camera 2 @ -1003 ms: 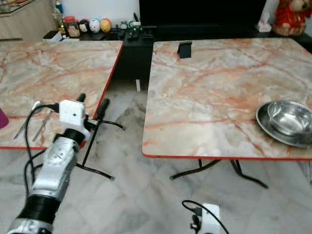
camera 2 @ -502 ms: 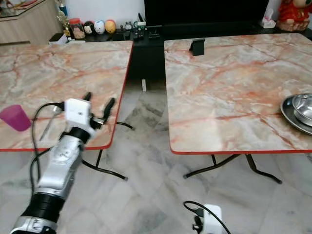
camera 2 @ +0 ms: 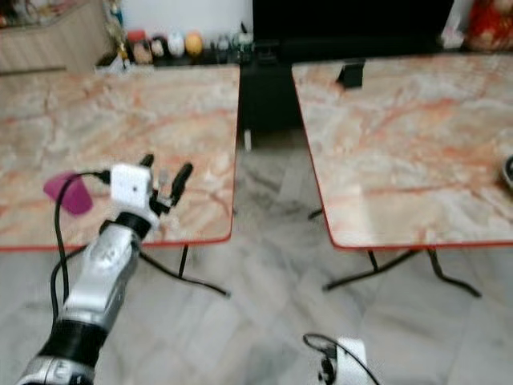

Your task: Setting the table

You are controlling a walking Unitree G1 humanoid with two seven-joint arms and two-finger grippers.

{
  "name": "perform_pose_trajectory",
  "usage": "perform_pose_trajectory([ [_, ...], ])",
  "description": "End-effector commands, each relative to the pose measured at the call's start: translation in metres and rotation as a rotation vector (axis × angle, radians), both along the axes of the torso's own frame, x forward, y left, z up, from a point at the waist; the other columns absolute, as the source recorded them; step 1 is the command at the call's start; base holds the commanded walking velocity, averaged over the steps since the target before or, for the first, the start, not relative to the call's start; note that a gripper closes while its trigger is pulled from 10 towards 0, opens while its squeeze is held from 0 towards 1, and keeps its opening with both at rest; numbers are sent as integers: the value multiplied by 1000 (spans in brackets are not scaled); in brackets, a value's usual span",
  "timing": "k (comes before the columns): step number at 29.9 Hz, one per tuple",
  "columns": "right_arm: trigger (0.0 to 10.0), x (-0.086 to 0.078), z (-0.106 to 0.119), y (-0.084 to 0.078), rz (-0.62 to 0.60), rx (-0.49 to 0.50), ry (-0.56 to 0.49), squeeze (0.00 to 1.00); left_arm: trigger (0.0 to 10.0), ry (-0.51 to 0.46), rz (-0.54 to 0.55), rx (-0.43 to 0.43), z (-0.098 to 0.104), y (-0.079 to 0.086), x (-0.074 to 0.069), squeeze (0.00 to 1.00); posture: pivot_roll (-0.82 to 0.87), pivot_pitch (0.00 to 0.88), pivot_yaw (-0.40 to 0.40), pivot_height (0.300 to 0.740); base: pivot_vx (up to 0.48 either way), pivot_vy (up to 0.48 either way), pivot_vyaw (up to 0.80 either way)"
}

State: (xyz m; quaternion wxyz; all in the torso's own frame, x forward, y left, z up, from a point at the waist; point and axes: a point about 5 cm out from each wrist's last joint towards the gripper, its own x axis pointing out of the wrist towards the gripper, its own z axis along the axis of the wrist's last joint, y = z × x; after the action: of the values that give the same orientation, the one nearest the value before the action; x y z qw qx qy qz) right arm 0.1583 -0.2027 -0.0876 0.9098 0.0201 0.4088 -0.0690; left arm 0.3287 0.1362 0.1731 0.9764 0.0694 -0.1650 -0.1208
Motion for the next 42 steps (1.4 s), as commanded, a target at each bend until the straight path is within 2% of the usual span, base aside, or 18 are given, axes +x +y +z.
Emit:
perform_pose_trajectory([
  [1, 10000, 5, 0, 10, 18, 22, -11, 0, 10000, 2, 37, 11, 0, 12, 0, 0, 48, 0, 6, 740, 0, 364, 0],
  [26, 10000, 2, -2, 15, 42, 27, 9, 0, 10000, 2, 36, 15, -1, 11, 0, 0, 58, 0, 3, 740, 0, 363, 0],
  [28, 10000, 1, -2, 14, 45, 26, 9, 0, 10000, 59, 41, -72, -7, 11, 2, 0, 59, 0, 1, 740, 0, 0, 0],
  [30, 10000, 0, -2, 14, 49, 25, 10, 0, 10000, 91, 39, -112, -11, 12, 3, 0, 59, 0, -1, 740, 0, 0, 0],
  [42, 10000, 1, -2, 12, 50, 21, 11, 0, 10000, 116, 61, -158, -14, 19, 3, 0, 58, 0, -4, 740, 0, 0, 0],
])
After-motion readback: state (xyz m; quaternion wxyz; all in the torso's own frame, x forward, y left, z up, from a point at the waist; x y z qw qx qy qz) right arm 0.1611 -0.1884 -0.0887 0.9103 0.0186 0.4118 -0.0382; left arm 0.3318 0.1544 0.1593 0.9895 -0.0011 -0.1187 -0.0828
